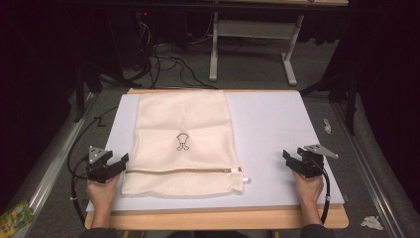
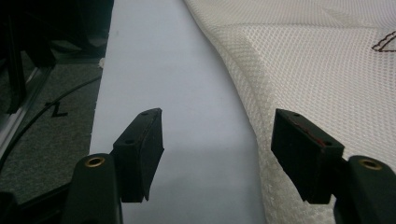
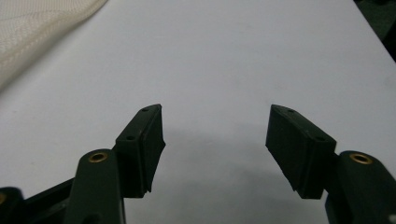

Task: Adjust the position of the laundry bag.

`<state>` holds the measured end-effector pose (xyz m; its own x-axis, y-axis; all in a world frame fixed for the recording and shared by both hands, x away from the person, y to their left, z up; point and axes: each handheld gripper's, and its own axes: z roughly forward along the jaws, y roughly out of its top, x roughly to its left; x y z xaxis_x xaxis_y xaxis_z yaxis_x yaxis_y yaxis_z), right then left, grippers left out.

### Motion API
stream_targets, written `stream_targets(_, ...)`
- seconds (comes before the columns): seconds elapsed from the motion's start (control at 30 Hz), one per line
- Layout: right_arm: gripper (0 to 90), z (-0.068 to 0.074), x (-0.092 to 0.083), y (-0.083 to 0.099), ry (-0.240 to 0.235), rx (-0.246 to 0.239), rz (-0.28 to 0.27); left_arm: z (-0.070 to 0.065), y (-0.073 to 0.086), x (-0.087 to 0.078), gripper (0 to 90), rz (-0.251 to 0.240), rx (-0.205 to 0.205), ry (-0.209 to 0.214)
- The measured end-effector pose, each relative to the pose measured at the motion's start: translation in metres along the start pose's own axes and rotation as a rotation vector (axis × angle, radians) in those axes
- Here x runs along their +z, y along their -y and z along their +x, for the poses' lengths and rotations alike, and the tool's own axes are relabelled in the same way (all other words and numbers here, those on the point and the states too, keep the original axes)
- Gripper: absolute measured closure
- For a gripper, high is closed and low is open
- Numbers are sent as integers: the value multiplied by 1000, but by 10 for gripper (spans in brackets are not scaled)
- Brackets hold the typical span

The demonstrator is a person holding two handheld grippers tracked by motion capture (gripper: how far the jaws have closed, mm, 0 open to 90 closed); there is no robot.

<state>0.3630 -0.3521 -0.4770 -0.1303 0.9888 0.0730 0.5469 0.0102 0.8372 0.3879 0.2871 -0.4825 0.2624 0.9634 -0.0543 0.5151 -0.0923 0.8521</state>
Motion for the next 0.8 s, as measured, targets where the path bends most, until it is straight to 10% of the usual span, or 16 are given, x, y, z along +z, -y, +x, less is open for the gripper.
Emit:
stream_targets(0.6, 462, 8, 0, 0, 15, -74, 1, -2, -1, 1, 337, 10, 33, 14)
stream_targets(0.8, 488, 9, 1, -1, 5, -87, 14, 5, -2, 2, 346, 21, -19, 68)
